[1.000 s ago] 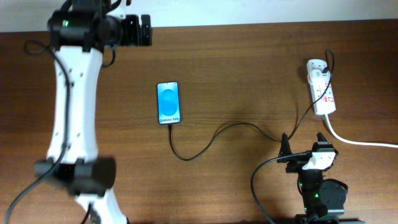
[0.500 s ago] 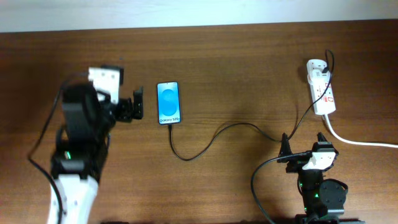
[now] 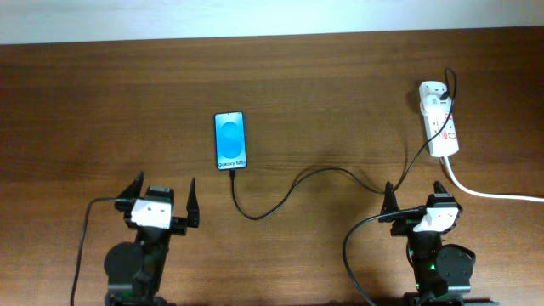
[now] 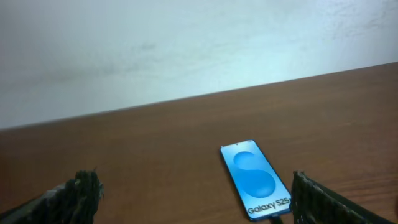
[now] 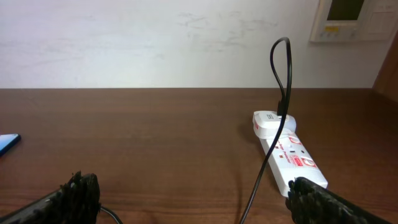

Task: Plug charger to phone and switch on socket

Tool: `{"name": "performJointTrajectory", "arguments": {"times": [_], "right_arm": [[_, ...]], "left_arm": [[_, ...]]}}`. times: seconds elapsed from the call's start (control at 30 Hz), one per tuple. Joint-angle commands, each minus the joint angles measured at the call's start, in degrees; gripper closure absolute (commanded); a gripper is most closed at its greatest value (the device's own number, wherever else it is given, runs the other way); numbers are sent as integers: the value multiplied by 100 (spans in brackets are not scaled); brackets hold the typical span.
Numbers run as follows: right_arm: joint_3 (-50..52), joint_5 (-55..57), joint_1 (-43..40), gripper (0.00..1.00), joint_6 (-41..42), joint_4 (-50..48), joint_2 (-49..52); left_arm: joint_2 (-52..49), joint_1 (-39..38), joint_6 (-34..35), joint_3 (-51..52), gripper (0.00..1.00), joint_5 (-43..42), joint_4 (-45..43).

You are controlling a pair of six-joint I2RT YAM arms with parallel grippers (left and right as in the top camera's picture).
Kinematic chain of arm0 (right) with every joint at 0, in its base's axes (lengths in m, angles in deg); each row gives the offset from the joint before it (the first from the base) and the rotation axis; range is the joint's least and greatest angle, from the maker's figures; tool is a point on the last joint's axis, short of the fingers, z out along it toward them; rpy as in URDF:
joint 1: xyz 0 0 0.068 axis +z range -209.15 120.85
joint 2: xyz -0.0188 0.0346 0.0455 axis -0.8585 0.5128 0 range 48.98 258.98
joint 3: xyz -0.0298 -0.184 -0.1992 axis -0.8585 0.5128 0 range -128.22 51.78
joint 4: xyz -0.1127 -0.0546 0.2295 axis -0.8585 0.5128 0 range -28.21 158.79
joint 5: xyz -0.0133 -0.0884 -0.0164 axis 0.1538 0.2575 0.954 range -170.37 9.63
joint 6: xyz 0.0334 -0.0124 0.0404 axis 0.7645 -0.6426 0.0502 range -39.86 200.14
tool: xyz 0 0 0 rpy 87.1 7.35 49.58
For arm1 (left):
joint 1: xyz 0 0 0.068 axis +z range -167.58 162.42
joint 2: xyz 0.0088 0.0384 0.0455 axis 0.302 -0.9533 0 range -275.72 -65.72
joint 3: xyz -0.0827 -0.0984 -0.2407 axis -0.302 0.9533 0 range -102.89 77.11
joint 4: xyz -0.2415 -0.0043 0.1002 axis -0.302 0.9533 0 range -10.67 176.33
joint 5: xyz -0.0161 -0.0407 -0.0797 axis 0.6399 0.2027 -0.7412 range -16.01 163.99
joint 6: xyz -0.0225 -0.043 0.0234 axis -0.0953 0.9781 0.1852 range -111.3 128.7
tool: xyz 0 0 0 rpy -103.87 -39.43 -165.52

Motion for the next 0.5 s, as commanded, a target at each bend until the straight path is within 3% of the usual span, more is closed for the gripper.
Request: {"name": "performJointTrajectory", "arguments": {"times": [0.0,0.27,0.47], "right_arm": [[31,26,42,2,20,28,-37],[31,26,42,2,20,28,-39],[31,28,42,2,20,28,-39]], "left_arm": [[579,20,-809,297,0,-87,37],[1814,59,-1187,1012,0,-85,63],[1805,79,-1220,1117,1,-68,540]]}}
